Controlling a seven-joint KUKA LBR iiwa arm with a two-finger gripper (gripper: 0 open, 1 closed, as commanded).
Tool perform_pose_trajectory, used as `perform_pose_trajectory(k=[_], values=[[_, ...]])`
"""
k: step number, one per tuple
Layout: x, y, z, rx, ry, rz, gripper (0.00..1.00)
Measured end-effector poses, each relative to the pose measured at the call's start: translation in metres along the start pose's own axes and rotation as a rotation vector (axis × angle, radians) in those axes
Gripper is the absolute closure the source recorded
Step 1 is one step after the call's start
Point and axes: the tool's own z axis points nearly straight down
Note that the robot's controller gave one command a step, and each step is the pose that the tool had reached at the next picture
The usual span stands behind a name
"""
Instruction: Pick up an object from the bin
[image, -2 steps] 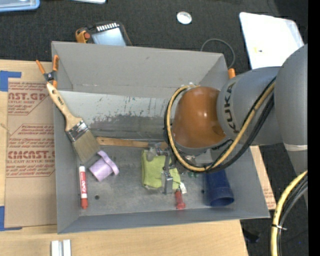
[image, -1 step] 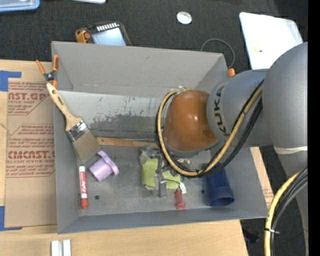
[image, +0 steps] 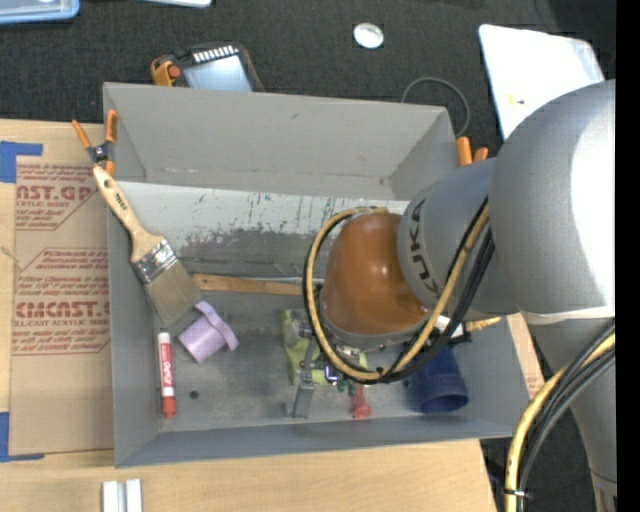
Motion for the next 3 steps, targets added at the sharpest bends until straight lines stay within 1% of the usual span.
perform_pose_trajectory(k=[1, 2, 3], values=[[-0.002, -0.042, 0.003, -0.001, -0.002, -0.200, 0.00], [-0.005, -0.060, 0.003, -0.002, 0.000, -0.228, 0.00], [-0.009, -0.085, -0.037, -0.001, 0.003, 0.054, 0.00]])
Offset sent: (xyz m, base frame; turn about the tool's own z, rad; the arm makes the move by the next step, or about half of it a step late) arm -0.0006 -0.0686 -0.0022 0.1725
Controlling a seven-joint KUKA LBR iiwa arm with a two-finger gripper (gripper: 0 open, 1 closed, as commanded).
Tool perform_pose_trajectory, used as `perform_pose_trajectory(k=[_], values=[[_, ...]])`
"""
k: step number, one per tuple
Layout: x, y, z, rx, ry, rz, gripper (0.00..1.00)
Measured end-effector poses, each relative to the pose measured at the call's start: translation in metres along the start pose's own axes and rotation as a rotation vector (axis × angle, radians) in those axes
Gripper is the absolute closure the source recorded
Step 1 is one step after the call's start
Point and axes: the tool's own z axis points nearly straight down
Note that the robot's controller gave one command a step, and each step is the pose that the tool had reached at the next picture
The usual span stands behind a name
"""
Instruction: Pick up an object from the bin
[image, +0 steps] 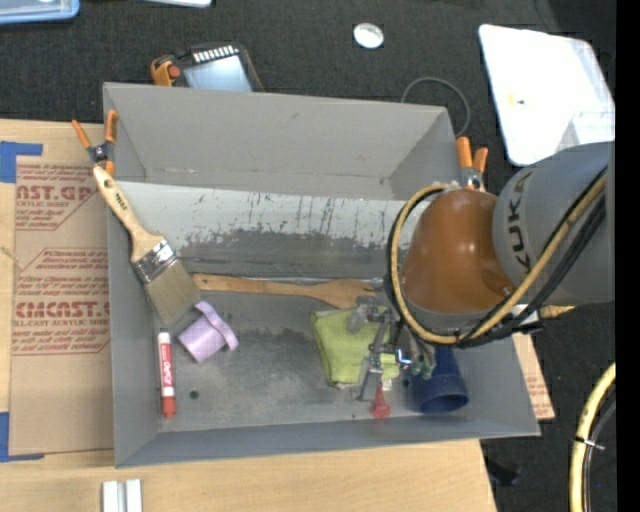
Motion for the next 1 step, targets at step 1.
perform_pose_trajectory(k=[1], values=[[-0.0036, -0.0276, 0.0063, 0.000, -0.001, -0.093, 0.00]])
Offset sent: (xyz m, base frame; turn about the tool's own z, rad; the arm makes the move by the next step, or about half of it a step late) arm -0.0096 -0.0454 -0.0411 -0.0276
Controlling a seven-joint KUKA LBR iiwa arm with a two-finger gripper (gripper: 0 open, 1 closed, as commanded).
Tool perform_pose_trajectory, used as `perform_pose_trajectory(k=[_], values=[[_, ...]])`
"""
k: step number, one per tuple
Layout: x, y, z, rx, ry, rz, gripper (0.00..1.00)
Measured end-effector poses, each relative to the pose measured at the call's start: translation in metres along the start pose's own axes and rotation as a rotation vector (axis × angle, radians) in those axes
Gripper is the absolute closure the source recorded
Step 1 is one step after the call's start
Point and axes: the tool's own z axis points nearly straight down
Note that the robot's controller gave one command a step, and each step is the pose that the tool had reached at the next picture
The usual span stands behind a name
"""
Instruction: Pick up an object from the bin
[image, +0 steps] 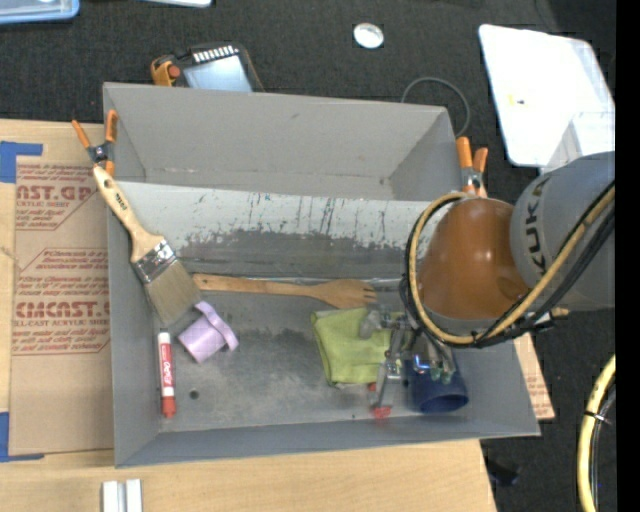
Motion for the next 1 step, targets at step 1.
perform_pose_trajectory(k=[1], values=[[0.0039, -0.0101, 0.0183, -0.001, -0.002, 0.192, 0.00]])
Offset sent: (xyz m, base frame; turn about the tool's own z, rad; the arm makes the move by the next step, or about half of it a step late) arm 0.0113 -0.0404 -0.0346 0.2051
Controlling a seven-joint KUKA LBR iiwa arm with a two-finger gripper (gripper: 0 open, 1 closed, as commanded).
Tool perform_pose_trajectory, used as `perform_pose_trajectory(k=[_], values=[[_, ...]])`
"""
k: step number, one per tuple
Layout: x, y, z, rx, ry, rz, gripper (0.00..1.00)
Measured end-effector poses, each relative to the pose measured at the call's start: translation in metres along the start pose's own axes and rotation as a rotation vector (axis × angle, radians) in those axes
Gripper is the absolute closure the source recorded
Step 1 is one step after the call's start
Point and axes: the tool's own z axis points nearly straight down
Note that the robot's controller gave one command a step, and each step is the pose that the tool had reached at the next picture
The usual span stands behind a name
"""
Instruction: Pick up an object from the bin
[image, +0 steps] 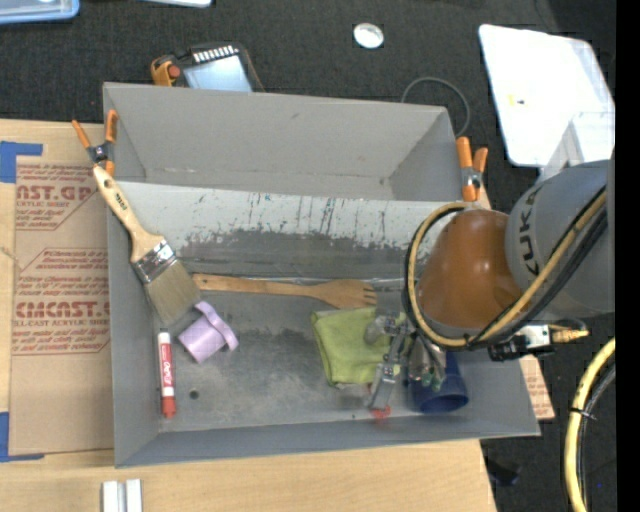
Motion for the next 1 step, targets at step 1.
perform_pose_trajectory(k=[1], values=[[-0.0243, -0.0234, 0.0156, -0.001, -0.001, 0.011, 1.00]])
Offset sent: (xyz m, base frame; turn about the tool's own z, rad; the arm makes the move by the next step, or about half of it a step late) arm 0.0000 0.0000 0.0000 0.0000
